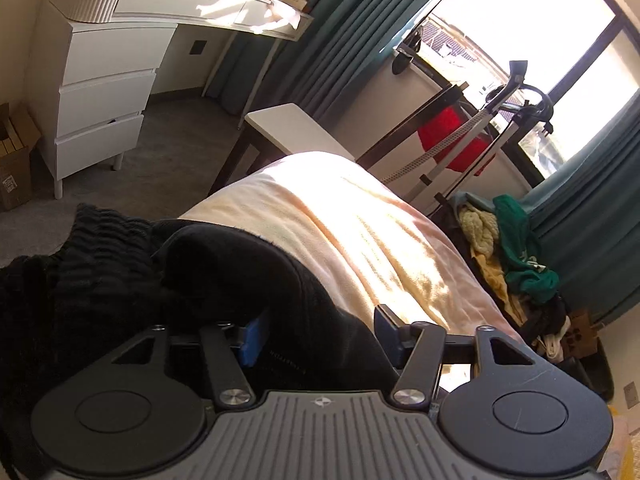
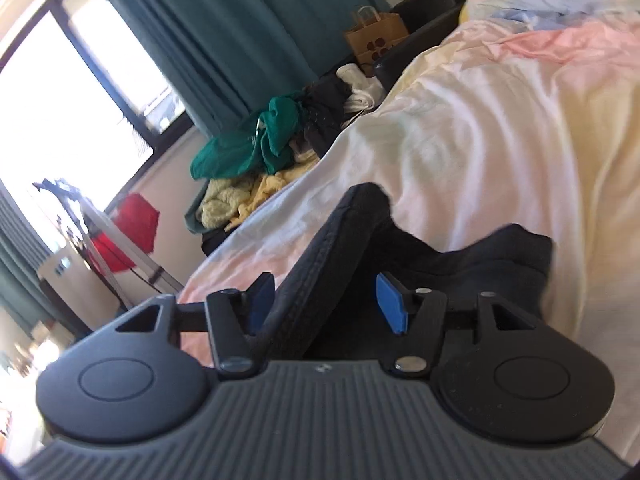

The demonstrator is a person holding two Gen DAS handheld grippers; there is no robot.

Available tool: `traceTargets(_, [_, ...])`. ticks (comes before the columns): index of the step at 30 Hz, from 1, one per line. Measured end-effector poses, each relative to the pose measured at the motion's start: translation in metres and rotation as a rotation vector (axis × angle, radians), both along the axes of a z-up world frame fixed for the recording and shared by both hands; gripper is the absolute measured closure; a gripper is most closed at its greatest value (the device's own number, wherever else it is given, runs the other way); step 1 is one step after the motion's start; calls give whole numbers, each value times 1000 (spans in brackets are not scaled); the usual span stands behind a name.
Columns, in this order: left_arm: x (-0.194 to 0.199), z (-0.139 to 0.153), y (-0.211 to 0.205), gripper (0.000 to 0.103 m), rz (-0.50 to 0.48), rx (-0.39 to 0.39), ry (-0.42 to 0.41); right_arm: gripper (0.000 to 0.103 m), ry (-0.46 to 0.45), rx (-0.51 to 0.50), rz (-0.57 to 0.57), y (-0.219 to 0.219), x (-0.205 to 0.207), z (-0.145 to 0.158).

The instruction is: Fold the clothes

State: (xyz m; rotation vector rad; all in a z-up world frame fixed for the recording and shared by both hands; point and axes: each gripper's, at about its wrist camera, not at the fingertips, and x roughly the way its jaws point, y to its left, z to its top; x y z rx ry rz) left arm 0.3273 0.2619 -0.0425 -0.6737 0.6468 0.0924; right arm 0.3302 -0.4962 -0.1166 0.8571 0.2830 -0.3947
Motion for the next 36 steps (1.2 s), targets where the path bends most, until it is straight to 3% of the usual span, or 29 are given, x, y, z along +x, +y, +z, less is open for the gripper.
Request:
traceTargets(3, [-50, 7, -5, 25, 3, -53, -72, 41, -117, 166, -83, 2, -61, -15])
traceTargets(6, [-90, 2, -10, 23, 36, -125, -79, 41, -81, 272, -32, 5, -82, -30])
traceTargets(11, [-166, -32, -12, 19, 194, -314, -89, 41, 24, 380, 88, -1, -95, -29])
traceTargets(13, [-191, -50, -12, 18, 247, -385, -92, 40, 6, 436, 111, -5, -94, -36])
traceTargets(15, [-194, -68, -2, 18, 264, -482, -24, 39, -20, 495, 134, -9, -92, -45])
traceTargets(17, [-191, -79, 8, 18, 265, -537, -22, 39, -45, 554, 157, -13, -90, -54])
traceTargets(19, [-180, -84, 12, 18, 265, -529, -50, 39, -48, 595, 180, -15, -83, -63])
traceTargets(22, [-159, -95, 10, 18, 220, -483, -115, 39, -39, 559, 225, -11, -62, -70])
traceTargets(28, [-127, -116, 3, 19, 213, -400, -131, 39, -58, 529, 289, -9, -28, -73])
traceTargets(33, [-127, -119, 13, 20, 242, -455, -140, 41, 23, 517, 237, -8, -1, -74])
traceTargets(36, [-127, -121, 19, 32, 260, -488, -146, 45, -12, 487, 193, -5, 7, -74])
